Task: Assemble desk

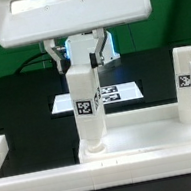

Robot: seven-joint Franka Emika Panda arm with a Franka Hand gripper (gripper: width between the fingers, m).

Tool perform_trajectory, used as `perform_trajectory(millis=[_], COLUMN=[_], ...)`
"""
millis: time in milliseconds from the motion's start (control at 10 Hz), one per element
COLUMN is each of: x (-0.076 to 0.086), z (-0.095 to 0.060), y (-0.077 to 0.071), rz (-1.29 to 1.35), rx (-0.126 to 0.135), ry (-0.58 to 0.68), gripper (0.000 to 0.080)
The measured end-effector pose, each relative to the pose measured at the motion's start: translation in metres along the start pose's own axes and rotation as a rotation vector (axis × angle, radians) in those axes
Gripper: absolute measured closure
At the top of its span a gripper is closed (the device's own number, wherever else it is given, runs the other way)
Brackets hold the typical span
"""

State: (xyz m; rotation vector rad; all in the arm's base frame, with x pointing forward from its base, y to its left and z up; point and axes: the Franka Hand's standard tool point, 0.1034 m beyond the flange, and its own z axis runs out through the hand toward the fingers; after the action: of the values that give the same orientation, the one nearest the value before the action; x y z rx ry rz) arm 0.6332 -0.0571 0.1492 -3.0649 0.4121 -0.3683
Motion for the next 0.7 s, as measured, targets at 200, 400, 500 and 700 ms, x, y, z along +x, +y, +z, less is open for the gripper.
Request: perform_trajectory(millis=[200,400,500,700], x=[-0.0013,-0.0028,-0.0027,-0.0005], z=[0.0043,0.0076,0.01,0.0109], y=[-0.0002,-0.0012,-0.0025,-0.0048], rz=[-0.002,-0.005,-0.009,-0.017], rx=[-0.003,-0.006,-0.009,-0.015], ry=[-0.003,0.002,0.024,0.094], gripper=[0.0505,0.0505,0.0505,0.0505])
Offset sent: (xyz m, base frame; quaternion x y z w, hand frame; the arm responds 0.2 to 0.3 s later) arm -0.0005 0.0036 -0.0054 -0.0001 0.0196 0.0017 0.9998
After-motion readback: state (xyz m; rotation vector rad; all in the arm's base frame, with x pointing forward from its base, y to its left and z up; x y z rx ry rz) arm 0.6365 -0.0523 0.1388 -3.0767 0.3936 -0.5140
